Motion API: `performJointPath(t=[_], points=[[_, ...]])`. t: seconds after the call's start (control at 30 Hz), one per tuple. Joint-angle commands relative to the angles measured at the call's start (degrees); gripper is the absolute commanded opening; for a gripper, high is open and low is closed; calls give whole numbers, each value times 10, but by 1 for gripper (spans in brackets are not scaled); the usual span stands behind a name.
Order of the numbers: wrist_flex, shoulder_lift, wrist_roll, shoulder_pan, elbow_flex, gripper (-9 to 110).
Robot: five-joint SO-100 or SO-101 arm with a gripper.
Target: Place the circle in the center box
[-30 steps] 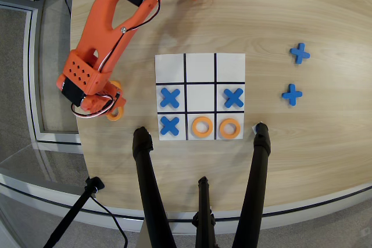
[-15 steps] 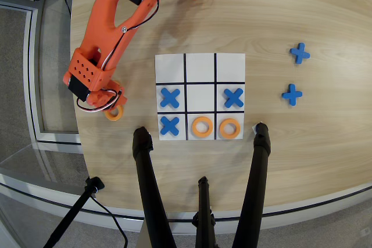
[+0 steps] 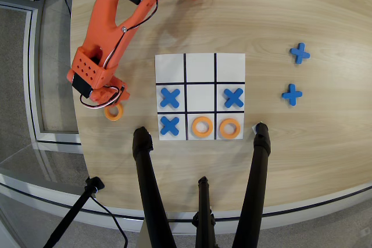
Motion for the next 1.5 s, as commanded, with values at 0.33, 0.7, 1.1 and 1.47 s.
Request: performJointPath(t=[0.33,0.7,1.1,1.47], points=[[3,43,-11,5,27,18],[4,96,-34,17,111,18],[-6,178,-62,22,228,17],[-52,192,-66,19,279,0]])
